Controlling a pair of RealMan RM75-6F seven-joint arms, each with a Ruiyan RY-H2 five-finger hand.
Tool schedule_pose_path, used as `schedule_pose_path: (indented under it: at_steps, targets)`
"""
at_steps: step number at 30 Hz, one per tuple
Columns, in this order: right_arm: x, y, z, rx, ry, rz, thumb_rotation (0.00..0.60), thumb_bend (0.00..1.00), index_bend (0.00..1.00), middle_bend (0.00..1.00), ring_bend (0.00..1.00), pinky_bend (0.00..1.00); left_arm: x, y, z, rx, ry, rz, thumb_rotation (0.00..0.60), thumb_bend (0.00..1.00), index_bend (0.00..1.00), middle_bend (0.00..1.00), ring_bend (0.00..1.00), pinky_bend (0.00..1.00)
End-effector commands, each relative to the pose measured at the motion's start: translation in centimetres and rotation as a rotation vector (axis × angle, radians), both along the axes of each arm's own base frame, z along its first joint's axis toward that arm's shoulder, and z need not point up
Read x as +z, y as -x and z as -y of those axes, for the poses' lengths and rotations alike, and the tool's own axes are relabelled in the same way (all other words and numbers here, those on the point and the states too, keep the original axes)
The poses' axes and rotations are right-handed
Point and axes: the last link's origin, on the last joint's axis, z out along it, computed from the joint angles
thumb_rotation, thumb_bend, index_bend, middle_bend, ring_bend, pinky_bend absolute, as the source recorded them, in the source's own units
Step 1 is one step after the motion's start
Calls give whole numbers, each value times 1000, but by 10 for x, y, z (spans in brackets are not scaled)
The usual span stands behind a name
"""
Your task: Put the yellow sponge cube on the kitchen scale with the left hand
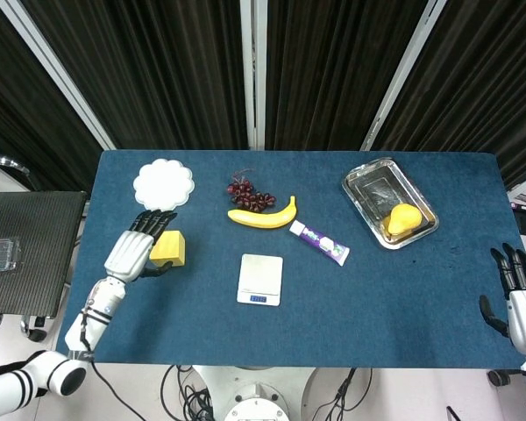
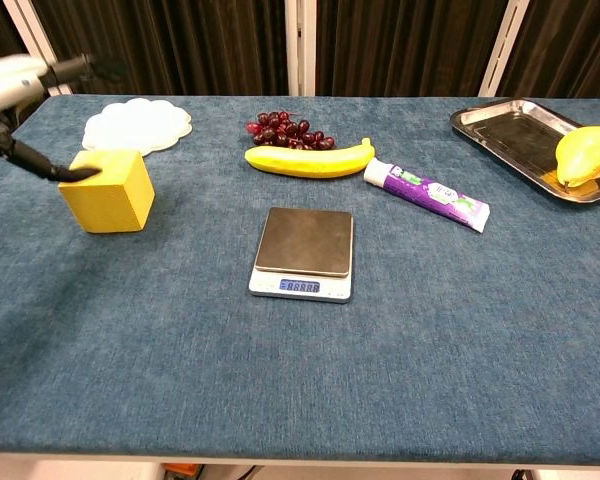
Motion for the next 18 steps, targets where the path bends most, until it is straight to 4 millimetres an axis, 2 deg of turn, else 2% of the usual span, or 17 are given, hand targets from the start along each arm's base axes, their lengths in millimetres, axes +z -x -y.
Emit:
schedule_pose_path:
  at_steps: [1, 11, 14, 18]
  targets:
    - [3, -1, 0, 5, 6, -3, 600, 346, 0, 0, 0, 0, 0, 15, -15, 66, 85, -49, 600, 170, 0, 0, 0, 0]
    - [4, -3, -1, -1, 7, -3, 600, 348, 0, 0, 0, 0, -10, 26, -23, 152, 191, -72, 600, 154, 0, 15, 0, 0]
    - [2, -1, 0, -10, -1, -2, 600, 349, 0, 0, 0, 0, -12, 23, -24, 151, 179, -55, 600, 151, 51, 127, 0, 41]
    - [2, 0, 1, -15, -1, -3, 600, 350, 0, 0, 0, 0, -17, 20, -25, 168, 154, -2, 600, 153, 251, 321, 35, 76]
